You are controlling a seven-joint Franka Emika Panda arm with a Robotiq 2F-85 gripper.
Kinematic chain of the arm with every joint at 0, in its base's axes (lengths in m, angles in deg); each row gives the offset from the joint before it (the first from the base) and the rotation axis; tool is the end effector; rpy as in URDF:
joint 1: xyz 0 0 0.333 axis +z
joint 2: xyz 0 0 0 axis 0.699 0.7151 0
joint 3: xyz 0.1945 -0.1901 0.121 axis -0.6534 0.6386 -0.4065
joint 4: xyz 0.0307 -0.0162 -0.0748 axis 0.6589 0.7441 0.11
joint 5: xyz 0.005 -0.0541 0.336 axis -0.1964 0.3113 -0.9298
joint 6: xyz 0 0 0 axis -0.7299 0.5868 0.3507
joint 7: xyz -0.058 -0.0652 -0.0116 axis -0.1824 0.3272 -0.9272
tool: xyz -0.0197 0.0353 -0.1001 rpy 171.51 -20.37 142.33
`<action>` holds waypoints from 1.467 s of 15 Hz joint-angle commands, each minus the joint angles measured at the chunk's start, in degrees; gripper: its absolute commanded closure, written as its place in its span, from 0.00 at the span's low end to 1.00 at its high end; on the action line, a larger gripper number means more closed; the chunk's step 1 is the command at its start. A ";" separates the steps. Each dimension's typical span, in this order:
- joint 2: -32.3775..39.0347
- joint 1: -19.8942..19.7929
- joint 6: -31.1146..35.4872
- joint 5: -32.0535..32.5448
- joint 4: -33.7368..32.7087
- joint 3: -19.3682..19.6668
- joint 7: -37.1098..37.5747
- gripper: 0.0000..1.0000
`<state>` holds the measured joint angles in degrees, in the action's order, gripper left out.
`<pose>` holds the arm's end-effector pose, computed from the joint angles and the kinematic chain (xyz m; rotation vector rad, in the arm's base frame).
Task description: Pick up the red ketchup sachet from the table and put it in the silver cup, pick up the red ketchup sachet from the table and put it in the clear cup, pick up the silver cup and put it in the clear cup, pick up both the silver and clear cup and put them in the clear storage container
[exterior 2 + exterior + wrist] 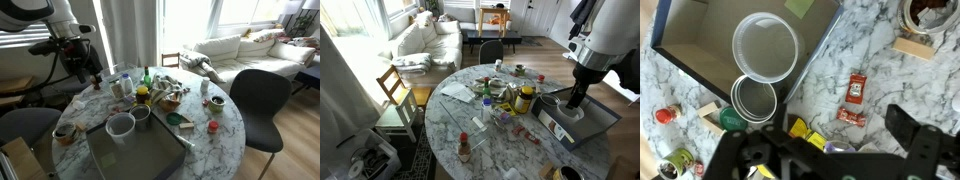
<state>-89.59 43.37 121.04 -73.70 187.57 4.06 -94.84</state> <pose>0.3766 -0.0007 0.4471 2.8524 0.3866 0.0079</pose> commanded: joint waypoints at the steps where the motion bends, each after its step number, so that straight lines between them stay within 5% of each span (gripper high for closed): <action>1: 0.02 0.60 -0.19 0.21 -0.10 0.54 0.19 0.00; 8: 0.02 0.61 -0.19 0.21 -0.09 0.54 0.19 0.00; 14: 13.15 4.10 16.89 -12.32 -2.08 1.50 -0.49 0.00; 17: 20.46 2.67 28.35 -10.79 -1.61 0.86 2.69 0.00; 22: 22.69 2.48 30.12 -10.22 -1.53 0.93 2.48 0.00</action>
<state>-66.82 45.73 151.34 -83.86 186.09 4.87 -92.29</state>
